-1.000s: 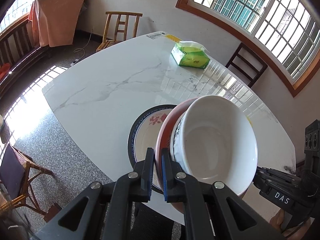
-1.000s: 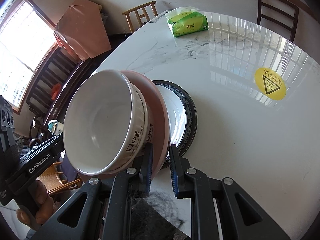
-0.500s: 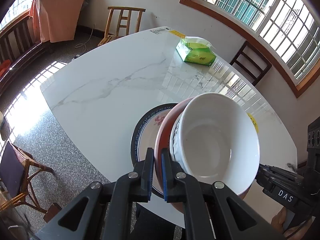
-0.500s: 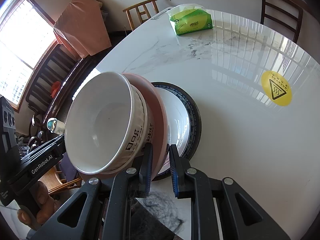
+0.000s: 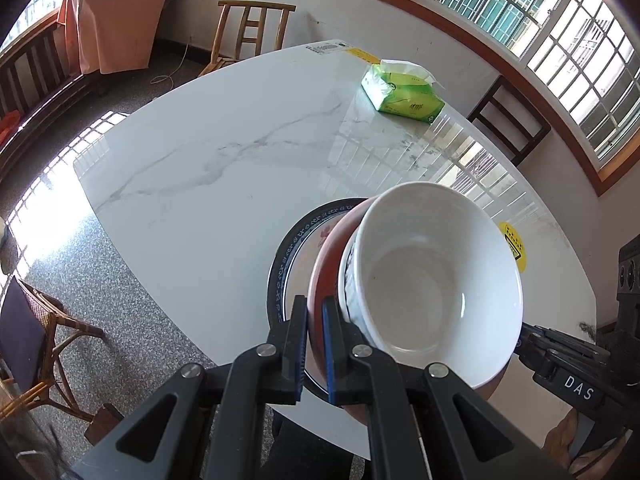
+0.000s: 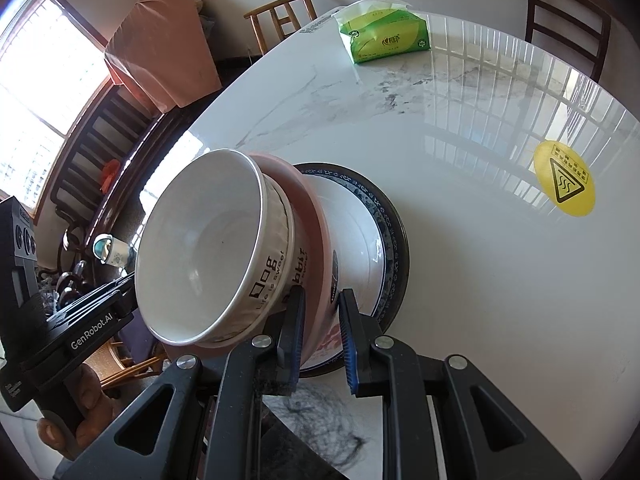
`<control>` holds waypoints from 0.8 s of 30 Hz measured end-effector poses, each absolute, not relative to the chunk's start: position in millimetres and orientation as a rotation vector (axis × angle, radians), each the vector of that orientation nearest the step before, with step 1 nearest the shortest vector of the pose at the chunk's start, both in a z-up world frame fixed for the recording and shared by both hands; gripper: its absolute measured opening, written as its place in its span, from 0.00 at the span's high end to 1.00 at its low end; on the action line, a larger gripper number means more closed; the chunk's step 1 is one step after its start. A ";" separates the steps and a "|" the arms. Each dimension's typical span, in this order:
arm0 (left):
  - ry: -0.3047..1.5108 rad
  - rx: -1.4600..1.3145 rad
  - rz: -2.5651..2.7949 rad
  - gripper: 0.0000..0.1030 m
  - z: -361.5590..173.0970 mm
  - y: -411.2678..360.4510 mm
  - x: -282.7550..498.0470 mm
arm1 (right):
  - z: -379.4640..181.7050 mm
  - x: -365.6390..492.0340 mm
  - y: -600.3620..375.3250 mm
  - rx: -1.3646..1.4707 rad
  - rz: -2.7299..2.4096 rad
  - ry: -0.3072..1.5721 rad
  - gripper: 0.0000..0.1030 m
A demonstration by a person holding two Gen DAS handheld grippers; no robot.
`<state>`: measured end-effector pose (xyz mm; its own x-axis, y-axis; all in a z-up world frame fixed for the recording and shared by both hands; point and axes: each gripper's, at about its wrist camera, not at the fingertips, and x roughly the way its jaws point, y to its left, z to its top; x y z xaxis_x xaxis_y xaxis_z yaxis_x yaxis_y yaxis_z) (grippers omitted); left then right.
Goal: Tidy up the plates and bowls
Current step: 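Lift the pink bowl stack with both grippers and carry it over the plates, then lower the bowl stack onto the plate stack and open both grippers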
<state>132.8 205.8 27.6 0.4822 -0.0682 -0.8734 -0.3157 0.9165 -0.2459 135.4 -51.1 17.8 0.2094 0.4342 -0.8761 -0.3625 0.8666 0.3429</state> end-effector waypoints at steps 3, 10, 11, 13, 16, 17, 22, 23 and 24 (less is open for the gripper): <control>1.059 -0.397 0.158 0.95 28.1 204.4 133.3 | 15.9 137.8 -52.2 0.079 0.557 1.247 0.83; 1.007 -0.344 0.177 0.94 29.3 193.2 129.3 | 8.2 139.5 -56.5 0.103 0.566 1.265 0.83; 0.999 -0.336 0.180 0.94 28.7 192.2 129.0 | 7.0 140.4 -58.6 0.126 0.571 1.264 0.83; 0.980 -0.333 0.184 0.93 28.1 192.0 126.7 | 6.1 141.3 -61.6 0.154 0.580 1.253 0.82; 0.947 -0.340 0.178 0.91 26.5 193.1 121.9 | 4.9 141.8 -64.6 0.194 0.581 1.240 0.82; 0.931 -0.336 0.178 0.90 26.4 193.1 120.4 | 4.7 141.1 -66.2 0.201 0.576 1.230 0.80; 0.865 -0.300 0.197 0.83 24.8 190.0 109.0 | 14.7 126.0 -77.4 0.195 0.529 1.077 0.64; 0.857 -0.296 0.195 0.83 24.8 189.0 106.7 | 16.9 123.4 -80.1 0.205 0.527 1.044 0.57; 0.849 -0.289 0.196 0.81 25.1 187.5 103.6 | 19.4 119.4 -82.3 0.207 0.519 1.017 0.51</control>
<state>103.6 187.5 25.1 0.6461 0.0549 -0.7613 -0.2840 0.9431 -0.1730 119.4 -82.3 19.4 0.4180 0.5045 -0.7555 -0.3162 0.8604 0.3995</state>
